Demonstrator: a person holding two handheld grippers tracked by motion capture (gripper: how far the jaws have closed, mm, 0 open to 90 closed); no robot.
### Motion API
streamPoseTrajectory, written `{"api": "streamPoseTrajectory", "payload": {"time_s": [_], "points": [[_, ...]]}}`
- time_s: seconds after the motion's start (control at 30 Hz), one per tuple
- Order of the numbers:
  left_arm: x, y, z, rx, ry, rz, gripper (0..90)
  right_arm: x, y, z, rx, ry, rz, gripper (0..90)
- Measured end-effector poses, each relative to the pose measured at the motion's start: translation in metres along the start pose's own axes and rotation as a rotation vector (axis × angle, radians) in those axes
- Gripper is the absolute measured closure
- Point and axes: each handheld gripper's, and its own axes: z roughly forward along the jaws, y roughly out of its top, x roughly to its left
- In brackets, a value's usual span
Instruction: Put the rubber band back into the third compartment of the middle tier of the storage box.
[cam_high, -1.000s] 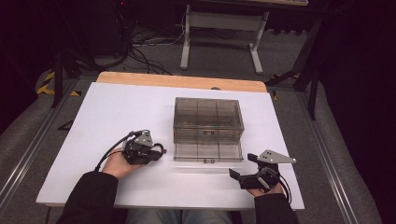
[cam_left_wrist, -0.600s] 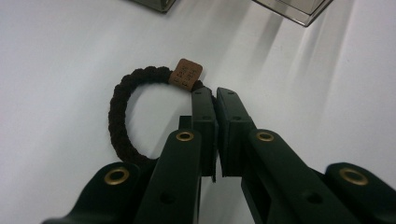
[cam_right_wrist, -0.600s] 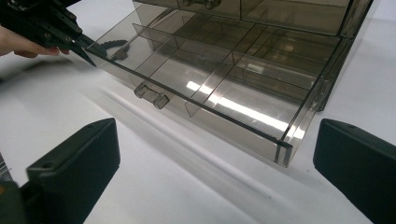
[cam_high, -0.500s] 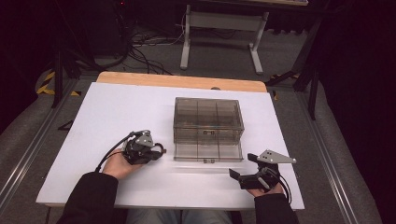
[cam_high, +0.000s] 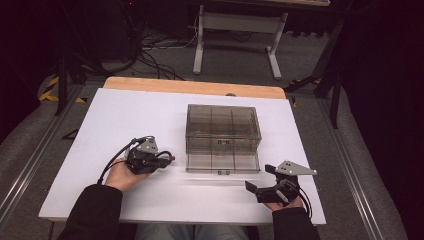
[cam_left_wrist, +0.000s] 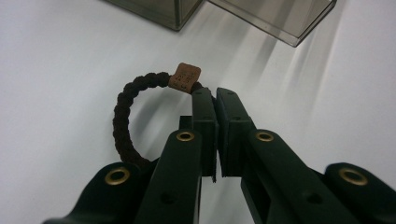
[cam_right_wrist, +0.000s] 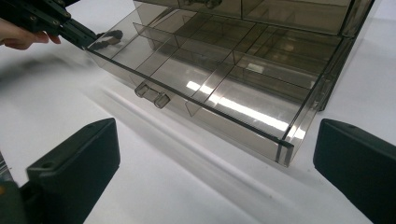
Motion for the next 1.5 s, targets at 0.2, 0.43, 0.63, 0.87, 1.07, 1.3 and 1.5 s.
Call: {"api": "streamPoseTrajectory", "payload": {"time_s": [0.2, 0.43, 0.63, 0.87, 1.07, 1.3, 1.5], "points": [[0.000, 0.000, -0.012, -0.060, -0.016, -0.020, 86.9, 0.000, 0.000, 0.000, 0.002, -0.001, 0.001, 0.9], [0.001, 0.000, -0.024, -0.118, -0.015, -0.029, 86.9, 0.000, 0.000, 0.001, 0.003, 0.000, -0.001, 0.9], [-0.001, 0.001, -0.034, -0.157, -0.020, -0.033, 86.9, 0.000, 0.000, 0.001, 0.003, 0.000, 0.000, 0.8], [-0.003, 0.003, -0.040, -0.209, -0.038, -0.045, 86.9, 0.001, 0.000, 0.001, 0.004, 0.001, 0.001, 0.9], [-0.007, 0.009, -0.044, -0.234, -0.055, -0.034, 86.9, 0.001, 0.000, 0.001, 0.011, -0.002, -0.005, 0.9], [-0.015, 0.021, -0.043, -0.243, -0.078, -0.003, 86.8, 0.002, -0.001, 0.002, 0.014, -0.004, -0.005, 0.9], [-0.017, 0.028, -0.043, -0.248, -0.086, 0.011, 86.9, 0.001, -0.001, 0.001, 0.011, -0.003, -0.002, 0.9]]}}
